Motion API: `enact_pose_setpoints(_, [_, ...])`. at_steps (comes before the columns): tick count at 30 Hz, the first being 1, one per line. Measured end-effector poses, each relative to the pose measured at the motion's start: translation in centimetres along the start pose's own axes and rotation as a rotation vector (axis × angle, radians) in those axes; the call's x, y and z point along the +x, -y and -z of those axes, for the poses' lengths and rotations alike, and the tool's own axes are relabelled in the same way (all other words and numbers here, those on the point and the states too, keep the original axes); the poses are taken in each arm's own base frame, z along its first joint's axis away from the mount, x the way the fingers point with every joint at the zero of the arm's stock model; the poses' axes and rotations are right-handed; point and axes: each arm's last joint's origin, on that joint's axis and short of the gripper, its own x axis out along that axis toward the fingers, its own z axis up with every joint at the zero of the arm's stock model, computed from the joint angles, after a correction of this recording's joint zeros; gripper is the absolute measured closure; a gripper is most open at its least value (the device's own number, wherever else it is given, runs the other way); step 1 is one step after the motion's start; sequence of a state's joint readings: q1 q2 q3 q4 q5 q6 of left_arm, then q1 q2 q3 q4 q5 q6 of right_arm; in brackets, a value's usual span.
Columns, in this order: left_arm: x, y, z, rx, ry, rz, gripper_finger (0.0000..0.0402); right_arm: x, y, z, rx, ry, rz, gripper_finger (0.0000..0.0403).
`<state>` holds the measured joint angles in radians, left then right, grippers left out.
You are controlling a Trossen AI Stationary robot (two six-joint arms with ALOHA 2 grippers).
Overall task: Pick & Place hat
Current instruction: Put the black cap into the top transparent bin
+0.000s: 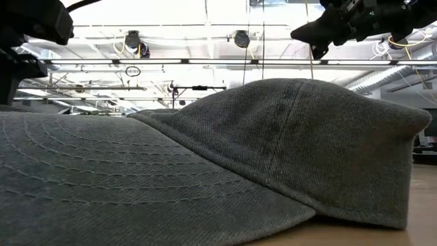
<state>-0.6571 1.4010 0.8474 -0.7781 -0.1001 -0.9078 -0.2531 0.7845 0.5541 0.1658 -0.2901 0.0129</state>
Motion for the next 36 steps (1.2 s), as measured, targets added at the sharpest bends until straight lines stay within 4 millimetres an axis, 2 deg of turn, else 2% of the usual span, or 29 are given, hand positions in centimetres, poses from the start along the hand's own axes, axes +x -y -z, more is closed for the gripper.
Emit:
enact_pose_setpoints(8, [1.6,-0.5,0.4,0.089,0.080,-0.003,0.0202,0.0,0.0,0.0,-0.007,0.000,0.000,0.0403])
enact_pose_setpoints(16, [2.9,-1.2,0.9,0.093,0.135,-0.032,0.0209,0.0,0.0,0.0,-0.007,0.000,0.000,0.0403])
enact_pose_setpoints(19, [3.0,-1.3,1.0,0.104,0.137,-0.041,0.0248,0.0,0.0,0.0,-0.007,0.000,0.000,0.0403])
enact_pose_setpoints(24, [3.0,-1.4,0.9,0.109,0.135,-0.043,0.0372,0.0,0.0,0.0,-0.006,-0.001,0.000,0.0403])
enact_pose_setpoints(25, [3.0,-1.4,0.9,0.096,0.134,-0.041,0.0385,0.0,0.0,0.0,-0.007,0.000,0.000,0.0403])
enact_pose_setpoints(30, [2.8,-1.0,0.4,0.085,0.170,0.000,0.0395,0.0,0.0,0.0,-0.006,0.000,0.000,0.0403])
enact_pose_setpoints(36, [-0.2,0.1,-1.5,0.175,0.225,0.000,0.0397,0.0,0.0,0.0,0.000,0.002,0.000,0.0403])
